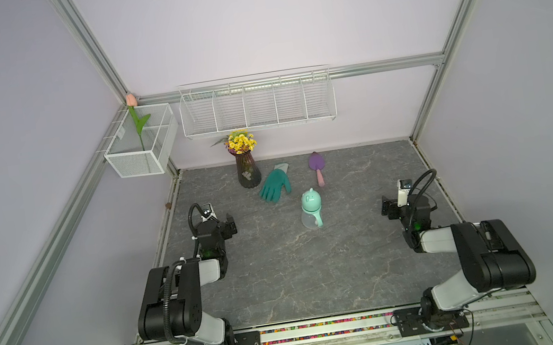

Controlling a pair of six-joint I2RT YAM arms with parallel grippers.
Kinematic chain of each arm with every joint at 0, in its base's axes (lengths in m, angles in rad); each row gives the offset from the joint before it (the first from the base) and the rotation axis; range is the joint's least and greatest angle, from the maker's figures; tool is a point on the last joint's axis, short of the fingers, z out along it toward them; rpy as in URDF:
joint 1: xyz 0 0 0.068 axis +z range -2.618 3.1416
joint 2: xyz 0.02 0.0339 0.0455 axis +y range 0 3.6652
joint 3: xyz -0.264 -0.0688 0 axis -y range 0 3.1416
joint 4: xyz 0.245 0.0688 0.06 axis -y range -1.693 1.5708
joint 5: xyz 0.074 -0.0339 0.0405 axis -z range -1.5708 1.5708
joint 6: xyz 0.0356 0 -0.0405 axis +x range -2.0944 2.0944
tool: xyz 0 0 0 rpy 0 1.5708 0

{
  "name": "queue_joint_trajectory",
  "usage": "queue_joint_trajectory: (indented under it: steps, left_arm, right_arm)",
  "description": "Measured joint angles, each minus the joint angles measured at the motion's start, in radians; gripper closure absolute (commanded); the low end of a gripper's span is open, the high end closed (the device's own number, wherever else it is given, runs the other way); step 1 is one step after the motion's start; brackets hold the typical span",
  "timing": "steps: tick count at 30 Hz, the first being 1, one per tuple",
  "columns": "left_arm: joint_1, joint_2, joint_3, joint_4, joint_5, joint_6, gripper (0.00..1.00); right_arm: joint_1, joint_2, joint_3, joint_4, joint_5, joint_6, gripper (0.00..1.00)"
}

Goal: Assemble the baby bottles
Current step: Reset both arms

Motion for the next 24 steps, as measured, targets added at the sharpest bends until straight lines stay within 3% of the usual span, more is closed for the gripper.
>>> queue_joint_trajectory:
  steps: [24]
  left_arm:
    - [0.000, 0.000, 0.000, 0.000, 0.000, 0.000, 0.01]
  right_arm:
    - [0.005, 0.000, 0.000, 0.024, 0.004, -0.011, 0.11]
